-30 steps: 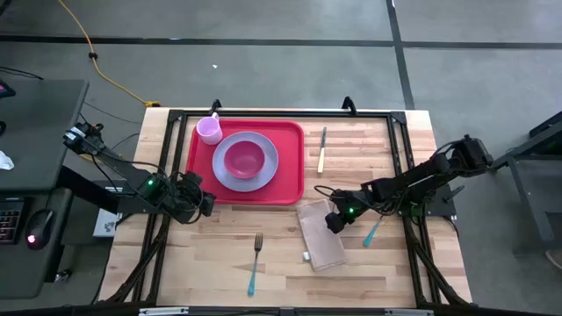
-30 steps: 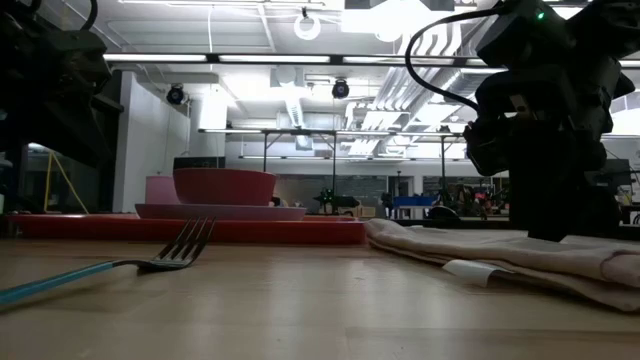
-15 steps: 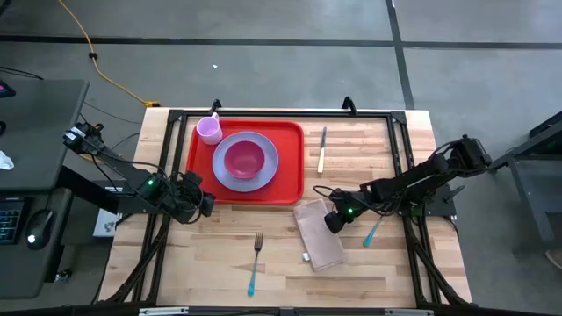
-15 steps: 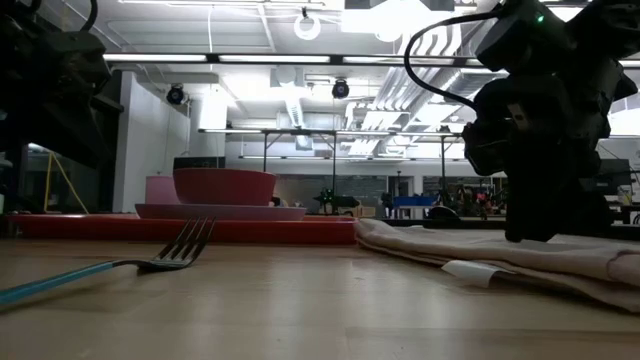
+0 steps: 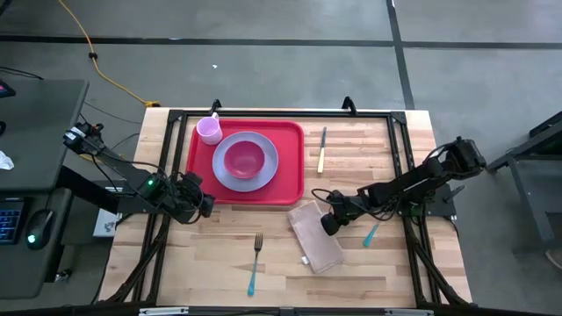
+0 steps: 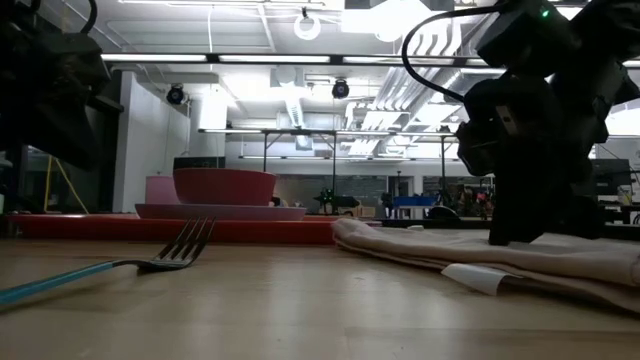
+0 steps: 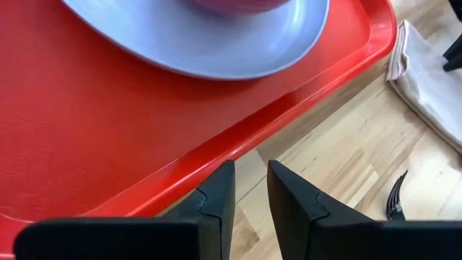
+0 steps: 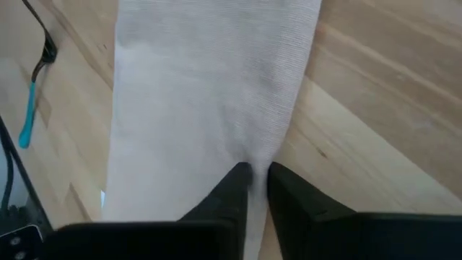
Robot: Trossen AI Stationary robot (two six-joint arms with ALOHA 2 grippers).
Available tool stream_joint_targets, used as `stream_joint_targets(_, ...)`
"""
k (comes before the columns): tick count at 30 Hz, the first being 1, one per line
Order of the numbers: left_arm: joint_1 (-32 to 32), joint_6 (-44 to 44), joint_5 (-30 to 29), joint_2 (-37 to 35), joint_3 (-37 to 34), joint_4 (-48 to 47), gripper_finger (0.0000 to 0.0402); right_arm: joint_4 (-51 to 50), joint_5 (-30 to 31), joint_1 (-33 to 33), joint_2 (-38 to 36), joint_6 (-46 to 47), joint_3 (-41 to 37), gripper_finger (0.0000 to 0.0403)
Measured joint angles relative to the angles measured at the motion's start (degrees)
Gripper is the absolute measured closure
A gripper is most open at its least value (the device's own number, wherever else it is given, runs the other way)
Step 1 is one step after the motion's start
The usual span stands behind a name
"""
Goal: Set up tray
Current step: Put the brown napkin on the red tray to the right of the purple plate
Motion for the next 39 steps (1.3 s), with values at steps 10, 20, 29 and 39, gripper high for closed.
stream_joint_targets(10,0.01,-0.01,0.94,0.0,0.0,-0.82,0.0291,-0.92,0.98,-0.16,-0.06,0.52,-0.02,0.0401)
stream_joint_targets(20,0.01,-0.01,0.92,0.0,0.0,-1.27,0.0291,-5.25,1.98,-0.26,-4.77,0.43,-0.13,0.0402)
stream_joint_targets(29,0.01,-0.01,0.72,0.0,0.0,-1.45,0.0291,-32.43,6.05,-1.62,-7.98,-13.19,10.71,0.0403)
stream_joint_targets(39,0.01,-0.01,0.72,0.0,0.0,-1.12,0.0291,-35.03,9.25,-8.46,-8.1,-29.33,18.86,0.0403)
